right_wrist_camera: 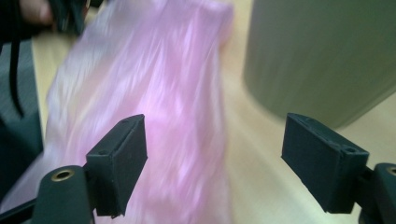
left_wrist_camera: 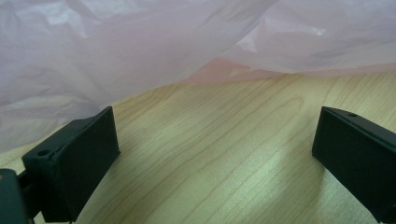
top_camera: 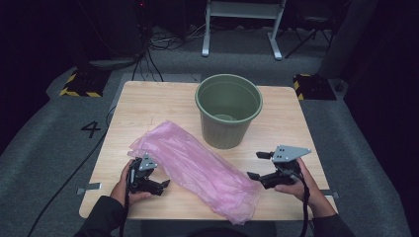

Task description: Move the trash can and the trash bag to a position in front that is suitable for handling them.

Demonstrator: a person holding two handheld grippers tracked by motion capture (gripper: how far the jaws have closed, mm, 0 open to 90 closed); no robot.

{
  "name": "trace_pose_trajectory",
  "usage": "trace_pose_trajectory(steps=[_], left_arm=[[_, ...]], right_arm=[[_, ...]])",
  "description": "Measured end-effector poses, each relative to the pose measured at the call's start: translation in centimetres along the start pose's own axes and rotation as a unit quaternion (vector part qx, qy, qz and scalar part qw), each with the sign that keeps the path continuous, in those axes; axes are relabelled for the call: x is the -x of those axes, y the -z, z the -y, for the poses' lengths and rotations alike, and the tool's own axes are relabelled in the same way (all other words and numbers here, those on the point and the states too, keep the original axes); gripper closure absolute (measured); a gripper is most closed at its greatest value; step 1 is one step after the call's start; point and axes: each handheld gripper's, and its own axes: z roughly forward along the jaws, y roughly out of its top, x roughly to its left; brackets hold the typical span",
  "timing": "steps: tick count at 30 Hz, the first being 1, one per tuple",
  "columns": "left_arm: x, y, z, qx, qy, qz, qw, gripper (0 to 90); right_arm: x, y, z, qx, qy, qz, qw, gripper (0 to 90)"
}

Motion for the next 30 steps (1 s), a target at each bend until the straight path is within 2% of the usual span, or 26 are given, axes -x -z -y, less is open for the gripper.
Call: trace_pose_trajectory(steps=[2,3,4,5,6,7,10,11,12,14,17,19,20,21,26,30], left_arm=[[0.0,0.0,0.0,0.000,-0.001,-0.001,1.0000,0.3],[0.0,0.0,0.0,0.000,-0.001,-0.001,1.0000,0.4],[0.0,0.0,0.0,0.000,-0.001,-0.001,1.0000,0.4],[0.0,0.0,0.0,0.000,-0.001,-0.001,1.0000,0.3],[0.0,0.0,0.0,0.000,-0.001,-0.001,1.0000,0.3],[0.0,0.0,0.0,0.000,-0.001,-0.001,1.0000,0.3],[0.0,0.0,0.0,0.000,-0.001,-0.001,1.0000,0.3],[0.0,0.0,0.0,0.001,0.000,-0.002,1.0000,0.3],[0.0,0.0,0.0,0.001,0.000,-0.002,1.0000,0.3],[0.0,0.0,0.0,0.001,0.000,-0.002,1.0000,0.3],[0.0,-0.1,0.0,0.001,0.001,-0.003,1.0000,0.3],[0.1,-0.1,-0.1,0.001,0.004,-0.004,1.0000,0.3],[0.1,-0.1,-0.1,0.001,0.004,-0.004,1.0000,0.3],[0.1,-0.1,-0.1,0.001,0.006,-0.005,1.0000,0.3],[0.0,-0.3,-0.3,0.001,0.008,-0.009,0.9999,0.3],[-0.3,-0.9,-0.9,0.002,0.011,-0.012,0.9999,0.3]], right_arm=[[-0.3,-0.2,1.3,-0.013,0.004,-0.003,0.9999,22.9],[-0.3,-0.2,1.3,-0.013,0.004,-0.003,0.9999,22.9],[-0.4,-0.1,1.9,-0.007,-0.007,-0.008,0.9999,23.6],[-0.6,-0.3,2.8,-0.004,-0.028,-0.032,0.9991,23.4],[-0.6,-0.3,2.8,-0.004,-0.028,-0.032,0.9991,23.4],[-1.2,-0.7,3.5,-0.024,-0.017,-0.037,0.9989,24.0],[-1.8,-1.1,4.0,-0.033,-0.013,-0.043,0.9984,26.5],[-2.2,-1.6,4.5,-0.041,-0.008,-0.042,0.9983,35.1],[-2.2,-1.6,4.5,-0.041,-0.008,-0.042,0.9983,35.1],[-2.3,-2.4,5.0,-0.054,-0.004,-0.046,0.9975,41.3],[-2.1,-3.5,5.5,-0.069,-0.002,-0.038,0.9969,53.6],[-1.4,-4.0,5.8,-0.070,-0.019,-0.028,0.9970,63.2],[-1.4,-4.0,5.8,-0.070,-0.019,-0.028,0.9970,63.2],[-1.0,-4.1,6.0,-0.066,-0.026,-0.020,0.9973,68.5],[0.0,-4.0,6.2,-0.060,-0.030,0.001,0.9977,75.2],[0.5,-3.9,6.4,-0.059,-0.035,0.010,0.9976,76.5]])
